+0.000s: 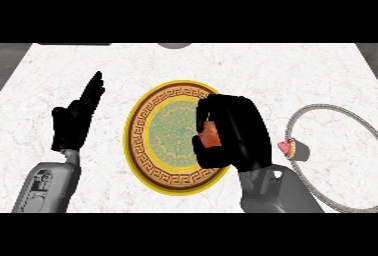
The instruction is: Pick the sweet potato from the placemat and place it in the plate
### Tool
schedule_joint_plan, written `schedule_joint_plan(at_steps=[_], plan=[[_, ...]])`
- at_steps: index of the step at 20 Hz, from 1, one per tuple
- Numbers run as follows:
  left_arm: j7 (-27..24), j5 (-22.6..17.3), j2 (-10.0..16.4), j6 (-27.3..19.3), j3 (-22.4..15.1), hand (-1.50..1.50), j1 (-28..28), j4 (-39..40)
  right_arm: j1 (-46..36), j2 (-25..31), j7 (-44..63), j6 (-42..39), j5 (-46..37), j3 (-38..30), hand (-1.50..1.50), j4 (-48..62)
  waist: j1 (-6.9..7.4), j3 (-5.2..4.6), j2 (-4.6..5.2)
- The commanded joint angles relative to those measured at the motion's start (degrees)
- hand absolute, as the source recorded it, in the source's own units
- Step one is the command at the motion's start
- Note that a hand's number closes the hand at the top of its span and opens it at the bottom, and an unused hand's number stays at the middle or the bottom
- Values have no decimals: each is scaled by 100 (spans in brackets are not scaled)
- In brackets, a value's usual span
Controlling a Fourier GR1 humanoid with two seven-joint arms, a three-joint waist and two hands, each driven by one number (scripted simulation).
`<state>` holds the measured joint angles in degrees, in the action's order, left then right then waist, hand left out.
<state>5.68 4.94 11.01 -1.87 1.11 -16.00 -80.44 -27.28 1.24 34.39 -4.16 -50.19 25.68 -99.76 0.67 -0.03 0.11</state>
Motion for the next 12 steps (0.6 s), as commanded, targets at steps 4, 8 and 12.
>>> schedule_joint_plan(at_steps=[4, 8, 12], plan=[[-72, 223, -222, -170, -134, 0, -214, 305, -1212, -121, 255, 362, -174, 437, 150, 2200, 31, 0, 23], [-177, 179, -191, -35, -134, 0, 14, 270, -1334, -123, 587, 1281, 596, 685, 150, 3121, 86, 2, 25], [-223, 8, -18, 176, 62, 0, -222, 391, -1226, -123, 560, 2352, 1519, 1313, -150, 3633, 140, 4, 35]])
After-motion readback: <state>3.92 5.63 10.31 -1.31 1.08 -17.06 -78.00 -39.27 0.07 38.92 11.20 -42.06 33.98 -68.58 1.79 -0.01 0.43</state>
